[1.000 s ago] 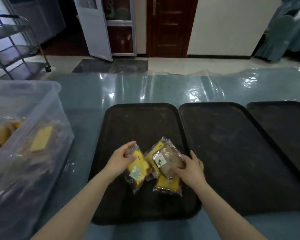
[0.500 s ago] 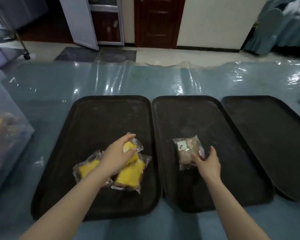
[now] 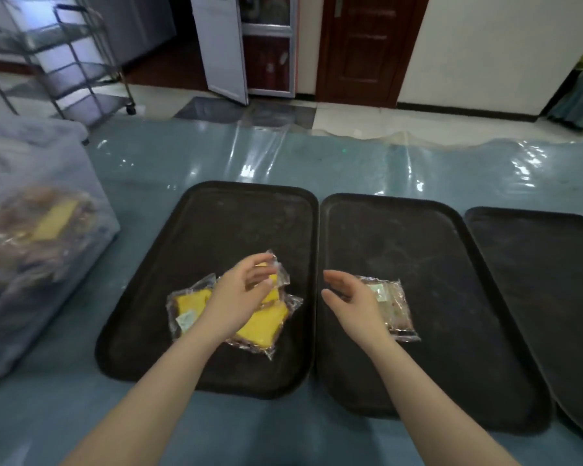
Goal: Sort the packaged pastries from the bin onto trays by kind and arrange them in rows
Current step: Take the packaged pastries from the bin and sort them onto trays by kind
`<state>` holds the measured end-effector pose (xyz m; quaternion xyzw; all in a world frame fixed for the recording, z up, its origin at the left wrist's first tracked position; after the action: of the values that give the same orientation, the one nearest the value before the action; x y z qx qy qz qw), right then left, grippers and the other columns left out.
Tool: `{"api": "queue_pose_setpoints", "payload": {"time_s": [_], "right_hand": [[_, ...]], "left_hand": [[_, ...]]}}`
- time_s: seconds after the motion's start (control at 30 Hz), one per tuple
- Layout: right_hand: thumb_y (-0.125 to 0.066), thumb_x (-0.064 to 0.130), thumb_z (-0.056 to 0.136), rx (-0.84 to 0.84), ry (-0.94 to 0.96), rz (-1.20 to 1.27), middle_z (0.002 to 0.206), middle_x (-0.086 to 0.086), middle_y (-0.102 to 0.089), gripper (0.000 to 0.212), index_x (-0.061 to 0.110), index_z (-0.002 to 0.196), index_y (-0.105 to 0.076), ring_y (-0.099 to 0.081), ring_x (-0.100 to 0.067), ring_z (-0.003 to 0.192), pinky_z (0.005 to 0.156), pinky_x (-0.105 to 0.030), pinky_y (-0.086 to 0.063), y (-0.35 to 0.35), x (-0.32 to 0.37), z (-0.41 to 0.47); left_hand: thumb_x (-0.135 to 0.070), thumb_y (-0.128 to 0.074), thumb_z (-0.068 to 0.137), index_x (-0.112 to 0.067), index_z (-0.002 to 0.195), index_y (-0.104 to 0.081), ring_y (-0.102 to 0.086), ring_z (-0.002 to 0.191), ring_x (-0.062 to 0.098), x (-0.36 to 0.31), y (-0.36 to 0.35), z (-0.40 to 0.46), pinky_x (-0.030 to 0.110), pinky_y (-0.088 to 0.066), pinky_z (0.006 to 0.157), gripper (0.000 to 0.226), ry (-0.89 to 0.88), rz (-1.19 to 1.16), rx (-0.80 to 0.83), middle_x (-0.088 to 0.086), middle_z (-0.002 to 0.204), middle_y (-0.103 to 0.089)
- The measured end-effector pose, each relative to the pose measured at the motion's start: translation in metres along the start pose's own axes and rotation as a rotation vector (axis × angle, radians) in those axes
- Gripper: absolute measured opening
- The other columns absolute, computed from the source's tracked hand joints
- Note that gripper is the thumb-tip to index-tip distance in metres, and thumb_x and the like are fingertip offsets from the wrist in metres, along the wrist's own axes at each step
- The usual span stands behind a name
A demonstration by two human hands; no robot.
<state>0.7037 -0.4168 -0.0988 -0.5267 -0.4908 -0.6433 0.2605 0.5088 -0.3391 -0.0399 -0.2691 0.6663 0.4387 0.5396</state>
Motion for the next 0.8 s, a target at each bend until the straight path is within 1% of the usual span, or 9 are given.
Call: {"api": "queue_pose_setpoints", "payload": {"time_s": [0.07, 0.13, 0.23, 0.3, 0.37, 0.5, 0.63, 0.7, 0.8], "right_hand": [[-0.066, 0.014, 0.088, 0.036, 0.03, 0.02, 0.113, 0.015, -0.066, 0.031, 0.035, 0.11, -0.062, -0.061, -0.001, 0.108, 0.096, -0.028, -0.049, -0.026, 0.021, -0.004], [-0.068, 0.015, 0.087, 0.06, 0.052, 0.039, 0.107, 0.015, -0.069, 0.031, 0.039, 0.105, -0.062, -0.063, 0.0, 0.102, 0.093, -0.028, -0.051, -0.06, 0.045, -0.01], [-0.069, 0.012, 0.086, 0.078, 0.102, 0.079, 0.103, 0.011, -0.071, 0.029, 0.036, 0.101, -0.064, -0.065, -0.003, 0.098, 0.089, -0.03, -0.053, -0.123, 0.089, -0.021], [-0.068, 0.009, 0.086, 0.101, 0.136, 0.118, 0.103, 0.01, -0.071, 0.031, 0.036, 0.101, -0.063, -0.065, -0.001, 0.097, 0.087, -0.025, -0.052, -0.169, 0.125, -0.032], [-0.066, 0.005, 0.087, 0.138, 0.174, 0.152, 0.103, 0.009, -0.07, 0.033, 0.035, 0.101, -0.063, -0.065, 0.001, 0.096, 0.083, -0.02, -0.052, -0.212, 0.16, -0.042], [-0.065, 0.0, 0.087, 0.183, 0.228, 0.19, 0.103, 0.003, -0.071, 0.031, 0.024, 0.105, -0.063, -0.065, 0.001, 0.09, 0.082, -0.019, -0.051, -0.275, 0.218, -0.056], [-0.064, -0.003, 0.086, 0.204, 0.265, 0.209, 0.103, -0.001, -0.07, 0.03, 0.017, 0.107, -0.063, -0.065, 0.001, 0.088, 0.084, -0.019, -0.051, -0.312, 0.258, -0.054], [-0.065, -0.004, 0.085, 0.216, 0.294, 0.216, 0.102, -0.001, -0.07, 0.031, 0.02, 0.105, -0.063, -0.065, -0.001, 0.088, 0.082, -0.02, -0.051, -0.328, 0.274, -0.046], [-0.064, -0.006, 0.085, 0.25, 0.35, 0.214, 0.102, 0.001, -0.07, 0.034, 0.021, 0.106, -0.062, -0.065, -0.002, 0.089, 0.079, -0.016, -0.049, -0.354, 0.296, -0.029]], "left_hand": [[-0.005, -0.057, 0.09, -0.026, 0.123, -0.052, -0.059, 0.103, -0.005, -0.002, 0.037, -0.016, 0.008, -0.044, 0.083, 0.039, -0.009, -0.007, -0.047, -0.011, 0.11, -0.065], [-0.002, -0.056, 0.09, -0.022, 0.124, -0.052, -0.059, 0.101, -0.005, -0.003, 0.078, -0.037, 0.008, -0.044, 0.081, 0.04, -0.026, -0.026, -0.093, -0.008, 0.11, -0.065], [0.006, -0.055, 0.088, -0.013, 0.12, -0.055, -0.062, 0.102, 0.003, -0.003, 0.153, -0.07, 0.014, -0.046, 0.086, 0.037, -0.092, -0.056, -0.173, 0.001, 0.11, -0.066], [0.007, -0.054, 0.088, -0.016, 0.112, -0.059, -0.063, 0.1, 0.006, -0.006, 0.208, -0.087, 0.015, -0.047, 0.087, 0.034, -0.139, -0.066, -0.213, 0.001, 0.107, -0.067], [0.008, -0.053, 0.088, -0.02, 0.103, -0.061, -0.063, 0.097, 0.005, -0.009, 0.259, -0.103, 0.015, -0.046, 0.085, 0.033, -0.185, -0.099, -0.251, 0.0, 0.104, -0.068], [0.011, -0.052, 0.087, -0.019, 0.097, -0.063, -0.065, 0.092, 0.004, -0.015, 0.344, -0.123, 0.014, -0.047, 0.082, 0.034, -0.262, -0.135, -0.306, -0.001, 0.099, -0.069], [0.003, -0.055, 0.088, -0.022, 0.098, -0.067, -0.066, 0.096, 0.008, -0.011, 0.406, -0.126, 0.014, -0.047, 0.077, 0.03, -0.263, -0.117, -0.345, -0.004, 0.097, -0.073], [0.0, -0.056, 0.089, -0.025, 0.098, -0.068, -0.066, 0.094, 0.005, -0.006, 0.433, -0.124, 0.01, -0.047, 0.073, 0.029, -0.256, -0.08, -0.372, -0.01, 0.095, -0.073], [-0.006, -0.057, 0.089, -0.028, 0.1, -0.067, -0.065, 0.092, -0.001, 0.006, 0.472, -0.119, 0.005, -0.045, 0.07, 0.026, -0.225, 0.038, -0.417, -0.016, 0.095, -0.072]]}}
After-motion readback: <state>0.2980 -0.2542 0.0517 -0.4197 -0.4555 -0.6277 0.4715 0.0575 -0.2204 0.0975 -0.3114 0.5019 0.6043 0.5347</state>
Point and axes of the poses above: each hand's wrist, its own z-axis towards the middle knuckle, its own y-axis out of the back of the hand, x = y × z, the point moved 5 cm from there along z, towards the middle knuckle
